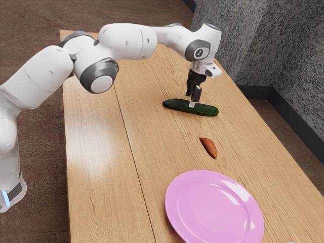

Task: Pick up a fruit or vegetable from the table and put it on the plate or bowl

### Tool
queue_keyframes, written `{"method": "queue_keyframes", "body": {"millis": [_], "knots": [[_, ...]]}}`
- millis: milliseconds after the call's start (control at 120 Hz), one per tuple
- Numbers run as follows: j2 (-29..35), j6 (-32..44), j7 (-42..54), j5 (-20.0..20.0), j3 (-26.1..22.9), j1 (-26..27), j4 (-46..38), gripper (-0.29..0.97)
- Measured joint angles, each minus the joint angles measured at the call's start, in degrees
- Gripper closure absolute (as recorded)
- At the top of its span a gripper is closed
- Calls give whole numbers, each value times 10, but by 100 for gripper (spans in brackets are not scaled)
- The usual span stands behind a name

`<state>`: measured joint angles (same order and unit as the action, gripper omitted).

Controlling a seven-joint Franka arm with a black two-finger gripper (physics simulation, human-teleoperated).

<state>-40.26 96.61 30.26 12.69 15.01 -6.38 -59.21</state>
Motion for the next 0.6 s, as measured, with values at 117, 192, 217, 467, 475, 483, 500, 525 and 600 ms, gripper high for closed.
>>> {"method": "queue_keyframes", "body": {"millis": [117, 192, 217, 467, 475, 483, 500, 525, 600], "knots": [[-8, 8, -3, 6, -1, -1, 1, 0], [-11, 11, -4, 7, -1, -1, 1, 0], [-12, 11, -4, 8, -2, -1, 1, 0], [-19, 16, -8, 14, -3, -1, -1, 0], [-19, 16, -8, 14, -3, -1, -1, 0], [-19, 16, -8, 14, -3, -1, -1, 0], [-20, 16, -8, 14, -3, -1, -1, 1], [-20, 16, -9, 14, -3, -1, -2, 1], [-22, 16, -9, 15, -3, -1, -2, 1]]}}
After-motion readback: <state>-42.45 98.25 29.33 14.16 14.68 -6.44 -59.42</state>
